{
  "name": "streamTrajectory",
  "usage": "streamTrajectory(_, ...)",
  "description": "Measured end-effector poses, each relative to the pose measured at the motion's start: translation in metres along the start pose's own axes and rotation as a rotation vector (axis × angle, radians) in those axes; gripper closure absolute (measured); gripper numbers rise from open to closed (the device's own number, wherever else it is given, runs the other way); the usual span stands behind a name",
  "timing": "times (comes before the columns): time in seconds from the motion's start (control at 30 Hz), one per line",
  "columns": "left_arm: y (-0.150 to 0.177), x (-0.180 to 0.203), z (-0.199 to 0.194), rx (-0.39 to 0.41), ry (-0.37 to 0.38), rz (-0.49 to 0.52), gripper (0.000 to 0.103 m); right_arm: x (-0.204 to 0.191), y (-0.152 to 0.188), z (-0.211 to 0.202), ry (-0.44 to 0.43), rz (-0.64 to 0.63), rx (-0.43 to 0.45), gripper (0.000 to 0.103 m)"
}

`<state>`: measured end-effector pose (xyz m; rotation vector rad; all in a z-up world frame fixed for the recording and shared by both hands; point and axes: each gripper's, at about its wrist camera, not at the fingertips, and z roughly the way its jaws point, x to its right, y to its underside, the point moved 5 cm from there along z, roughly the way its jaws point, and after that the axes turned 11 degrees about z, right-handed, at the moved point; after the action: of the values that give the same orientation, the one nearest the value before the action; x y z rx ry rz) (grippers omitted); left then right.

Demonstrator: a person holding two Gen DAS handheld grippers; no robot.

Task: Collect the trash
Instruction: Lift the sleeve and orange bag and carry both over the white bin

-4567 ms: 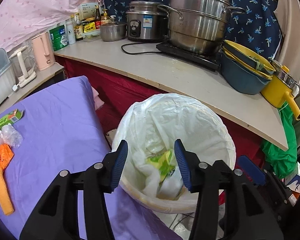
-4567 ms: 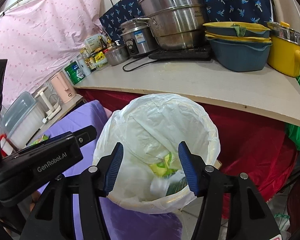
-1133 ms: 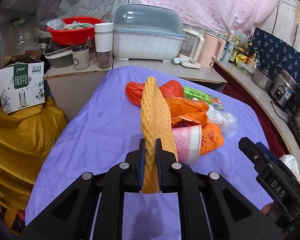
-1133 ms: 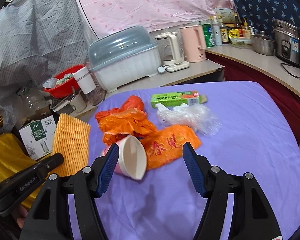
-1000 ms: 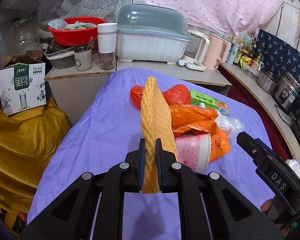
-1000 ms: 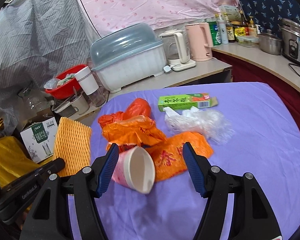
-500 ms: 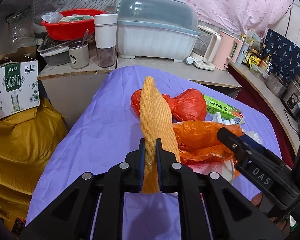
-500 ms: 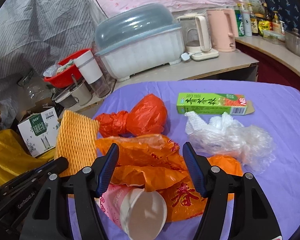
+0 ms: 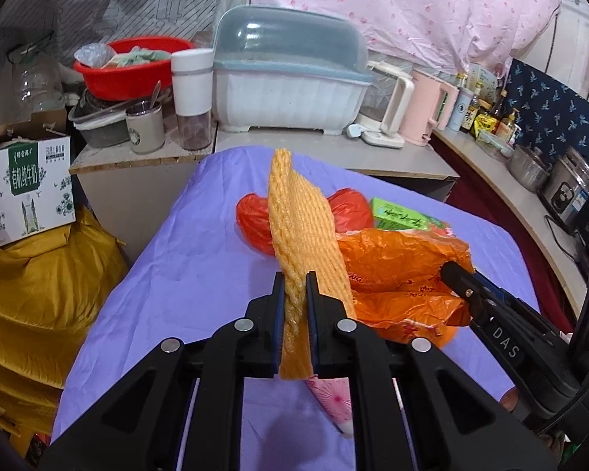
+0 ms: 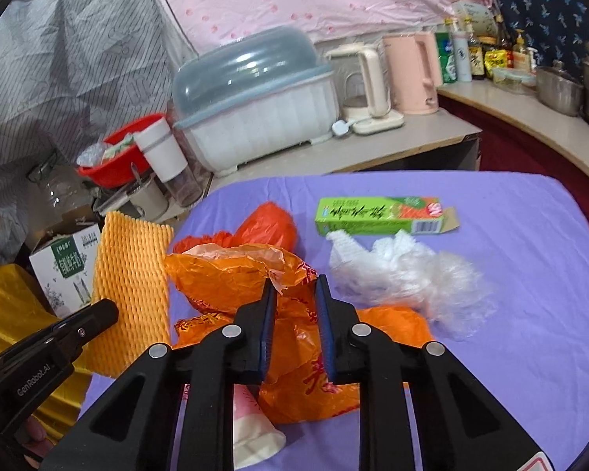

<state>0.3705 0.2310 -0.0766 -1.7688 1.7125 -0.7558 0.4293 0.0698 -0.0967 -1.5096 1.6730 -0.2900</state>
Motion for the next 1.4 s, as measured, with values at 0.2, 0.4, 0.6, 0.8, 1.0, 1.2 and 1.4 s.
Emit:
streamTrajectory(0.2, -0.014, 0.037, -0.043, 0.065, 0.04, 0.044, 0.093, 0.023, -0.02, -0.065, 0.064, 0.019, 0.115, 0.084)
streamTrajectory(0.4, -0.019, 0.095, -0.088, 0.121, 0.1, 0.117, 0.093, 0.072, -0.029, -0.14, 0.13, 0.082, 0.218, 0.084)
streamTrajectory(0.6, -0.01, 0.167, -0.125, 0.151, 0.177, 0.199, 0.093, 0.132, -0.027, -0.218, 0.194, 0.161, 0.304, 0.084)
streamTrajectory(0.8, 0.006, 0.246, -0.151, 0.156, 0.266, 0.285, 0.093, 0.192, -0.013, -0.287, 0.266, 0.233, 0.375, 0.084)
streamTrajectory(1.0, 0.027, 0.319, -0.166, 0.144, 0.348, 0.369, 0.093, 0.261, 0.009, -0.352, 0.347, 0.324, 0.433, 0.084)
streamTrajectory(1.2, 0.051, 0.382, -0.174, 0.124, 0.421, 0.444, 0.093, 0.325, 0.036, -0.397, 0.441, 0.406, 0.457, 0.084)
streamTrajectory(1.4, 0.078, 0.435, -0.169, 0.084, 0.488, 0.515, 0.093, 0.37, 0.065, -0.417, 0.547, 0.447, 0.454, 0.084)
